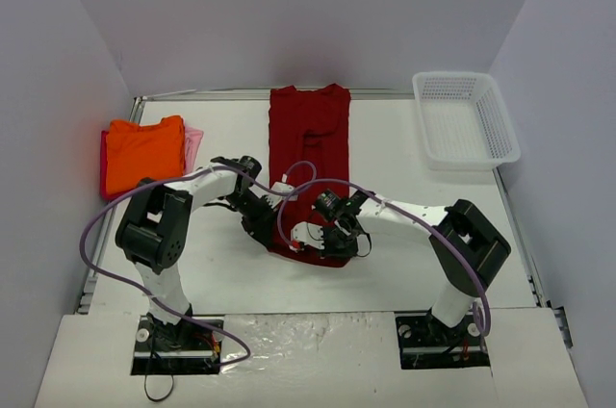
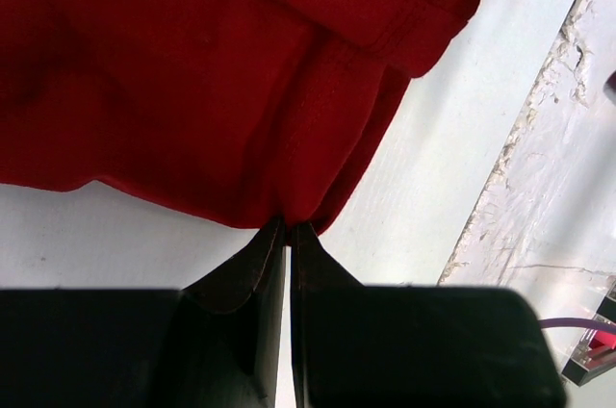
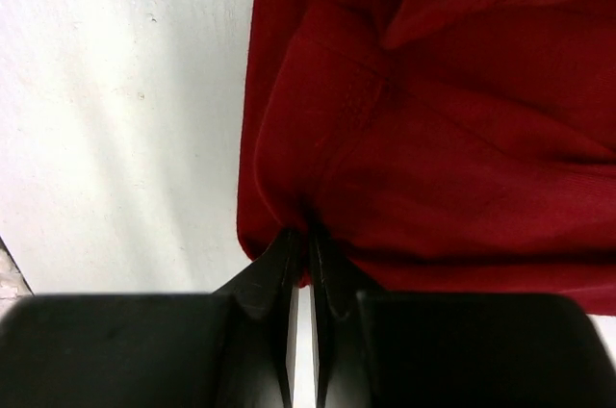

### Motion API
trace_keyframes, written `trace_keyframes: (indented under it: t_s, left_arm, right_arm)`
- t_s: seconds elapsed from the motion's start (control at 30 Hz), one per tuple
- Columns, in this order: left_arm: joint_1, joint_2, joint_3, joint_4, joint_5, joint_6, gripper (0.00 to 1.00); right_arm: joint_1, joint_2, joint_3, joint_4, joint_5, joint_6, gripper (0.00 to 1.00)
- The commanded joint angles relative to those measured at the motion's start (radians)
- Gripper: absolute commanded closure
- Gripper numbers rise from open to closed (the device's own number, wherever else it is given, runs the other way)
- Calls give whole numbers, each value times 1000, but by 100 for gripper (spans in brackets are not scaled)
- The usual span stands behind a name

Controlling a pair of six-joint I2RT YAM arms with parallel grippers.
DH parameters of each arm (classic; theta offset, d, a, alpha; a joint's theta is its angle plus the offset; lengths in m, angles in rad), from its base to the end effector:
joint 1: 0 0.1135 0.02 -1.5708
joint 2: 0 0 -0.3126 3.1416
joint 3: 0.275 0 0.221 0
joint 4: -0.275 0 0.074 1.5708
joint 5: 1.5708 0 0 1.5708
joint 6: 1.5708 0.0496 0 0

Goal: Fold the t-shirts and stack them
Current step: Grab the bottom of the folded rectangular tshirt with both arms

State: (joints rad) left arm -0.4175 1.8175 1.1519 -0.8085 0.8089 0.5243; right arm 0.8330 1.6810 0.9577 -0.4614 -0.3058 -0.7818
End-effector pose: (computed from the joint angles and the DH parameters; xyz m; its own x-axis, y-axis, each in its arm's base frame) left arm 0.2699 -0.1590 0.2248 -0.6155 0.6511 -0.4441 0.7531 0.3197 -0.5751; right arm 0.1902 0.2315 0.2160 0.1087 -0.8793 -0.4637 -0.9939 -0.0873 -0.0674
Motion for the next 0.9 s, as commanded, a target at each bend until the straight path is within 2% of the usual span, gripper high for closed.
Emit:
trace_keyframes:
  t_s: [0.0, 0.2, 0.37, 0.87]
  left_arm:
    - [3, -63, 11, -26, 35, 37, 97]
    - [5, -155, -44, 61, 30, -18, 98]
    - [3, -259, -99, 156, 50, -52, 98]
    - [2, -241, -47, -34, 104, 72, 98]
  right_arm:
    - [-12, 42, -22, -17, 69, -11, 100]
    - [-74, -43, 9, -65, 59, -19, 100]
    - [-124, -89, 76, -124, -56, -20, 100]
    - [-136, -135, 151, -318, -185, -59, 100]
